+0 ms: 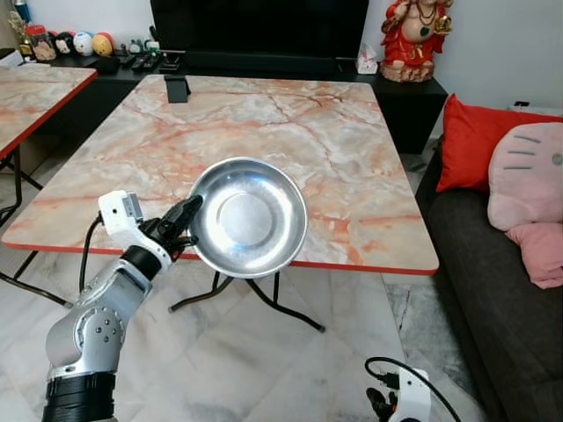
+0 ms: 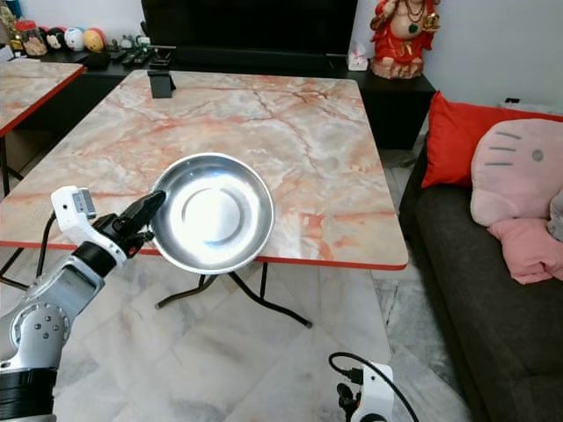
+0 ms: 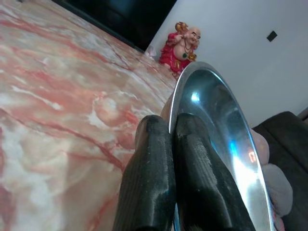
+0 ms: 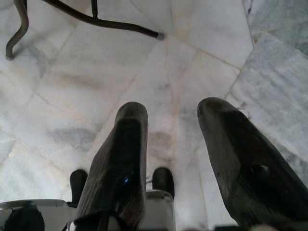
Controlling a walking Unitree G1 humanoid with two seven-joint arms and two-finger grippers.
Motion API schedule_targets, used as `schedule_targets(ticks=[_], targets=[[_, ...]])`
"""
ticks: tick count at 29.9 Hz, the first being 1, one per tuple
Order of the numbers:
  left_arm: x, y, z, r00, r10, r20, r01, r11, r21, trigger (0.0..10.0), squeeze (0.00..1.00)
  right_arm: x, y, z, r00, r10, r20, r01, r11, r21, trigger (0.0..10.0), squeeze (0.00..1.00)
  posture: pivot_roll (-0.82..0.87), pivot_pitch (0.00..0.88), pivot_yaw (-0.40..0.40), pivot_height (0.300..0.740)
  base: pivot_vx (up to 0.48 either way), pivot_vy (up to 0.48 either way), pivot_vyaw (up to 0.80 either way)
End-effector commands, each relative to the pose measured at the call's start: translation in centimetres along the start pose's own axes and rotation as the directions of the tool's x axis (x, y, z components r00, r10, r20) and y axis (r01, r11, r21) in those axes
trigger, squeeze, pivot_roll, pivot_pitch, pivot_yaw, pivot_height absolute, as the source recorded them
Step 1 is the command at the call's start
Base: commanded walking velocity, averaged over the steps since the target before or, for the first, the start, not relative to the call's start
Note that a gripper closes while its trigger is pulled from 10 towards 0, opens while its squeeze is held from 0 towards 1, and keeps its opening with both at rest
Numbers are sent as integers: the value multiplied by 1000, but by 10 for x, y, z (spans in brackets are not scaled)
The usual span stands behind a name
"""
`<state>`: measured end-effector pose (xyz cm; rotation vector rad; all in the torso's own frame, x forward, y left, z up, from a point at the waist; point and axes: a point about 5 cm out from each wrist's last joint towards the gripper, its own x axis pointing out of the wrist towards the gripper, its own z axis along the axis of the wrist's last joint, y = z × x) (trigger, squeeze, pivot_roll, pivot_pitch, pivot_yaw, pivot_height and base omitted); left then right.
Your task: Setting the table
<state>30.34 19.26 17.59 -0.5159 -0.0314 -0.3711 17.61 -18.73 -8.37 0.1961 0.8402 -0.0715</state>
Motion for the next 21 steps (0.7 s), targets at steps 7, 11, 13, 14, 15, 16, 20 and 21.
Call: schedule_targets(ticks=[7, 11, 13, 14, 15, 16, 20, 21], targets=[[2, -8, 5, 999, -28, 21, 28, 1000, 12, 10000, 0, 0, -2, 1, 1000, -4, -1, 4, 1000, -1, 10000, 0, 53, 0, -38, 740, 267, 0, 0], [2, -9, 5, 999, -29, 22, 29, 1000, 7, 10000, 0, 0, -1, 2, 1000, 1, 3, -1, 1000, 1, 10000, 0, 52, 0, -38, 740, 271, 0, 0], [2, -10, 4, 999, -29, 24, 29, 1000, 6, 10000, 0, 0, -2, 2, 1000, 0, 3, 0, 1000, -2, 10000, 0, 55, 0, -41, 740, 276, 0, 0], [2, -11, 4, 999, -32, 24, 32, 999, 4, 10000, 0, 0, -2, 3, 1000, -1, 4, 1, 1000, -3, 10000, 0, 55, 0, -40, 740, 277, 0, 0], [2, -11, 4, 999, -33, 24, 33, 999, 3, 10000, 0, 0, -2, 3, 1000, -1, 4, 1, 1000, -4, 10000, 0, 54, 0, -40, 740, 277, 0, 0], [2, -12, 4, 999, -34, 23, 34, 999, 2, 10000, 0, 0, -1, 3, 1000, 0, 4, 0, 1000, -5, 10000, 0, 51, 0, -39, 740, 277, 0, 0], [2, -12, 2, 999, -34, 18, 33, 999, 4, 10000, 0, 1, -1, 3, 1000, 4, 6, -4, 1000, -6, 10000, 0, 54, 0, -40, 740, 280, 0, 0], [2, -12, 2, 999, -33, 15, 33, 999, 7, 10000, 0, 1, -1, 3, 1000, 7, 5, -7, 1000, -10, 10000, 0, 54, 0, -42, 740, 281, 0, 0]])
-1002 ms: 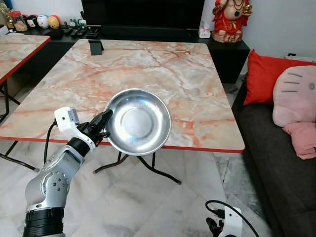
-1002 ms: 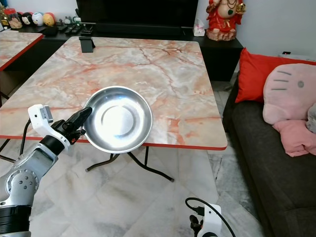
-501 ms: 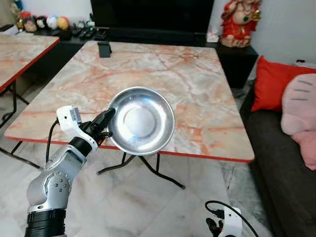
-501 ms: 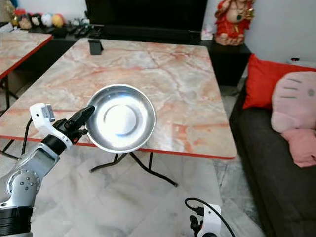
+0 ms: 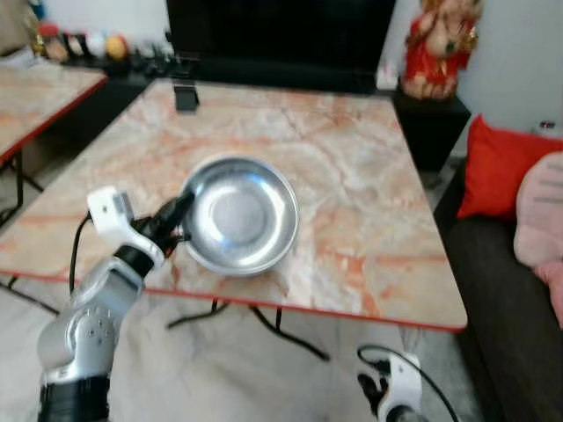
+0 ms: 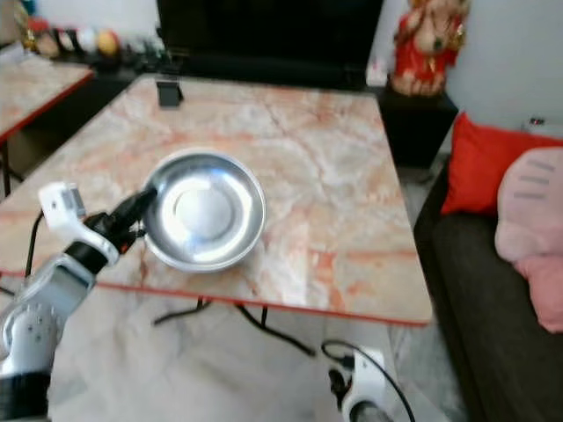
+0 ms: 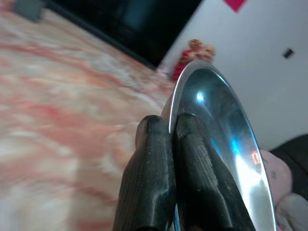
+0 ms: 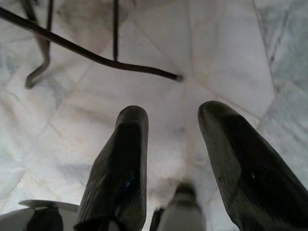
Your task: Setting the table
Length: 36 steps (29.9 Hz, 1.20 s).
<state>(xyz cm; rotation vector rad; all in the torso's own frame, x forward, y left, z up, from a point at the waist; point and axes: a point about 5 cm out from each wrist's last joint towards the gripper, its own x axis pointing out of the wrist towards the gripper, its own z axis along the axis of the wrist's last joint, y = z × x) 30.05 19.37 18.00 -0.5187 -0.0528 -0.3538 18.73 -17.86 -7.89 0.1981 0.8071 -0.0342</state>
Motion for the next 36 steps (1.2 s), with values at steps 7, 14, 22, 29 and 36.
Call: schedule_targets(ticks=[7, 14, 22, 29, 36], targets=[[4, -9, -4, 999, -36, -24, 36, 999, 8, 10000, 0, -4, -11, -6, 999, -29, -21, 30, 1000, 8, 10000, 0, 51, 0, -39, 740, 281, 0, 0], [4, 7, -9, 995, 99, -32, -99, 995, 1, 10000, 0, -4, -11, -6, 999, -28, -24, 28, 1000, 6, 10000, 0, 51, 0, -39, 740, 39, 0, 0], [-6, 27, -10, 971, 237, -20, -237, 971, -31, 10000, 0, -4, -11, -6, 999, -23, -32, 23, 1000, 5, 10000, 0, 47, 0, -38, 740, 0, 0, 0], [-16, 35, -12, 961, 274, -39, -276, 957, -86, 10000, 0, -4, -12, -7, 999, -19, -36, 19, 1000, -1, 10000, 0, 57, 0, -45, 740, 0, 0, 0], [-17, 36, -22, 957, 277, -80, -285, 951, -122, 10000, 0, -4, -12, -7, 999, -17, -37, 16, 1000, -5, 10000, 0, 51, 0, -43, 740, 0, 0, 0]])
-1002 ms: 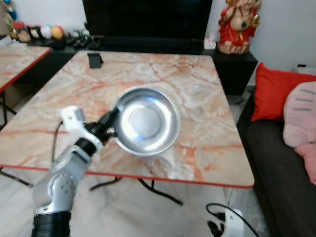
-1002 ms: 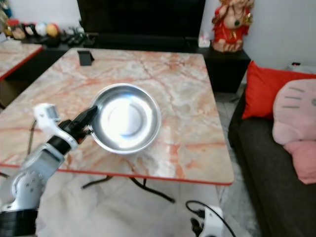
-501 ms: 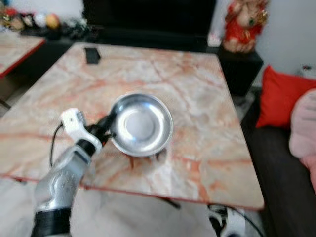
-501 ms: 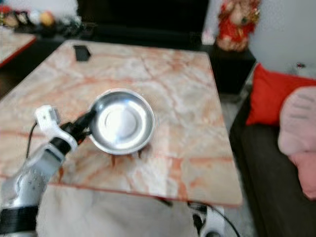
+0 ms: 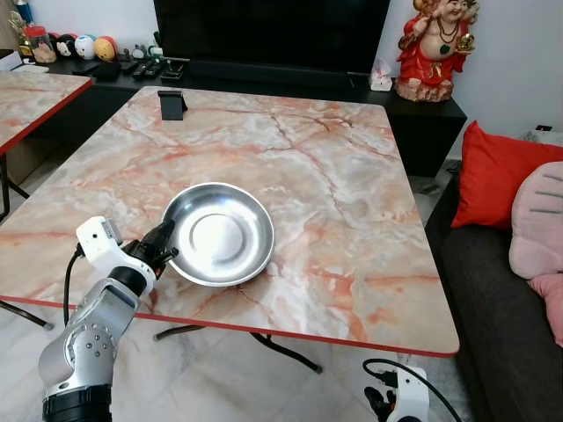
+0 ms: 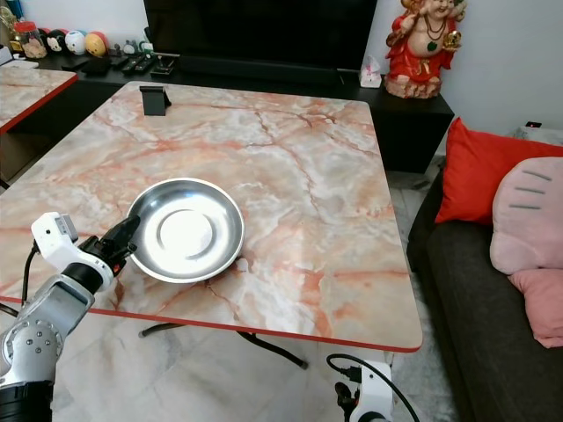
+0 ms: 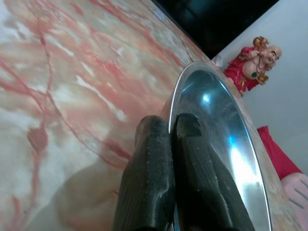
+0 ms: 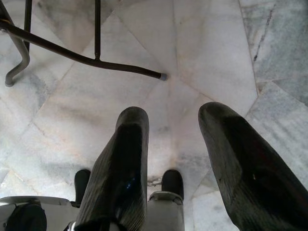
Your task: Setting the table
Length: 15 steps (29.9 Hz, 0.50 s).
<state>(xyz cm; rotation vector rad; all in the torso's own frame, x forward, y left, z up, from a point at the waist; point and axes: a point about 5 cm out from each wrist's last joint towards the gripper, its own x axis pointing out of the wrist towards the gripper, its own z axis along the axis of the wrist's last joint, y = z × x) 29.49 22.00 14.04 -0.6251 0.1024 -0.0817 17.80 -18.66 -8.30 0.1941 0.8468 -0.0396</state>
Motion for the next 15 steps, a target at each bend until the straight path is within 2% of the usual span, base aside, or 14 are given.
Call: schedule_targets(ticks=[1, 15], targets=[[2, -2, -1, 1000, -5, 2, 5, 1000, -22, 10000, 0, 0, -3, 1, 1000, -6, 1, 6, 1000, -3, 10000, 0, 54, 0, -44, 740, 0, 0, 0], [7, -1, -12, 998, 55, 4, -54, 998, -41, 10000, 0, 0, -1, 0, 1000, 0, -3, 0, 1000, 2, 10000, 0, 51, 0, -38, 740, 0, 0, 0]])
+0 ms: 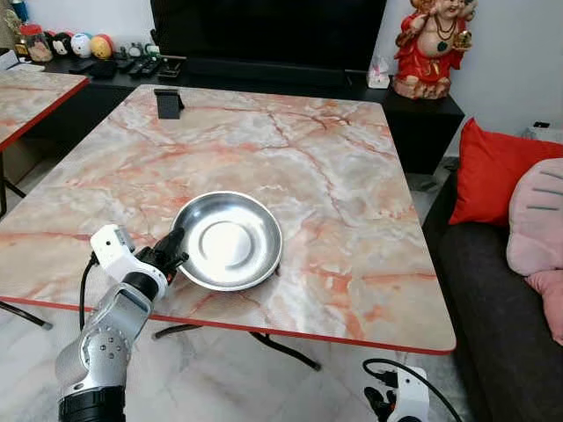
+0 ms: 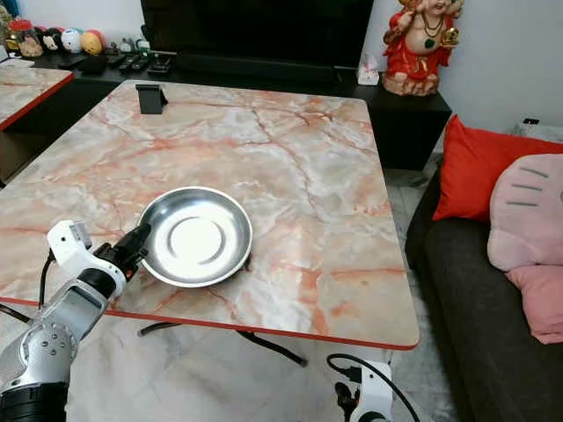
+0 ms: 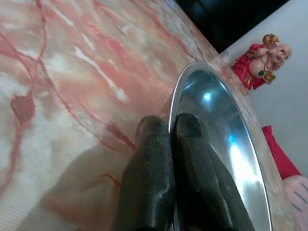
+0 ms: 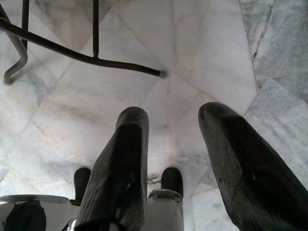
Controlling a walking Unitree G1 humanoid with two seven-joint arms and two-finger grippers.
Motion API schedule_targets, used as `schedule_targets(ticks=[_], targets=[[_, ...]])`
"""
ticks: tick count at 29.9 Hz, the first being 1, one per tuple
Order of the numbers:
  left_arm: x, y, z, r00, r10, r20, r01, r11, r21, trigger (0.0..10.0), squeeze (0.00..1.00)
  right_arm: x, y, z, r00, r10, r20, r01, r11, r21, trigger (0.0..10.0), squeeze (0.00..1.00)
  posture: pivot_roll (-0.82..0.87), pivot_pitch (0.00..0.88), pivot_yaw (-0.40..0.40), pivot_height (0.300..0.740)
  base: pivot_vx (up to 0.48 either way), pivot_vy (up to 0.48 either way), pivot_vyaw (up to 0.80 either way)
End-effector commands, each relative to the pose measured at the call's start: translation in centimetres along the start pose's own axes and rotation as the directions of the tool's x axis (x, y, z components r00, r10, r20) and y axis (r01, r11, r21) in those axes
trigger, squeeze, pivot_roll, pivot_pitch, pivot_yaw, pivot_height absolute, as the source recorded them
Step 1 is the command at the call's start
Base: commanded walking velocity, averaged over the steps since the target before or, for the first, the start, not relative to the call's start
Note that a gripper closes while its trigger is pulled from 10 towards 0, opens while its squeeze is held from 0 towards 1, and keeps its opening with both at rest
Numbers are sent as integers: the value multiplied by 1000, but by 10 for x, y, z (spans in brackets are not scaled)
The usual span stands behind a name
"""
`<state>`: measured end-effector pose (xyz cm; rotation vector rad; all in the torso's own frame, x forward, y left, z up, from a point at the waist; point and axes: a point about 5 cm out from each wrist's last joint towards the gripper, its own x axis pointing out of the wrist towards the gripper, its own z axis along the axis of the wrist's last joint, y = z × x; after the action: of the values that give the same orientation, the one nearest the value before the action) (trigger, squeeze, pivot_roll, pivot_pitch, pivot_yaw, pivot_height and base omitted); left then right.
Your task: Setting the table
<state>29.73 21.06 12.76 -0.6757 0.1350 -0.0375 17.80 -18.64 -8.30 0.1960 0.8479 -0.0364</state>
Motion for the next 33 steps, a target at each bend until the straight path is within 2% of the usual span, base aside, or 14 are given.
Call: schedule_targets(ticks=[1, 12, 21, 22, 23, 27, 33], targets=[[3, -1, 3, 1000, 10, 22, -10, 1000, 13, 10000, 0, 0, -2, 1, 1000, -3, -2, 3, 1000, 1, 10000, 0, 51, 0, -38, 740, 0, 0, 0], [3, 2, -8, 999, 29, -27, -27, 998, 59, 10000, 0, 0, -2, 0, 1000, -4, -4, 4, 1000, 0, 10000, 0, 51, 0, -38, 740, 0, 0, 0], [2, 4, -15, 998, 55, -44, -52, 997, 62, 10000, 0, 0, -1, 1, 1000, 2, -4, -2, 1000, -1, 10000, 0, 50, 0, -38, 740, 0, 0, 0], [2, 4, -16, 997, 55, -46, -52, 996, 66, 10000, 867, 0, -1, 0, 1000, 1, -4, -1, 1000, 0, 10000, 0, 50, 0, -38, 740, 0, 0, 0], [2, 4, -16, 997, 55, -46, -52, 996, 68, 10000, 976, 0, -1, 0, 1000, 0, -5, 0, 1000, 0, 10000, 0, 53, 0, -38, 740, 0, 0, 0], [2, 3, -16, 997, 56, -47, -52, 994, 92, 10000, 980, 0, -2, 0, 1000, -2, -7, 2, 1000, 0, 10000, 0, 53, 0, -38, 740, 0, 0, 0], [3, 1, -14, 997, 61, -37, -56, 993, 104, 10000, 922, 0, -1, 0, 1000, -2, -8, 2, 1000, 0, 10000, 0, 56, 0, -38, 740, 0, 0, 0]])
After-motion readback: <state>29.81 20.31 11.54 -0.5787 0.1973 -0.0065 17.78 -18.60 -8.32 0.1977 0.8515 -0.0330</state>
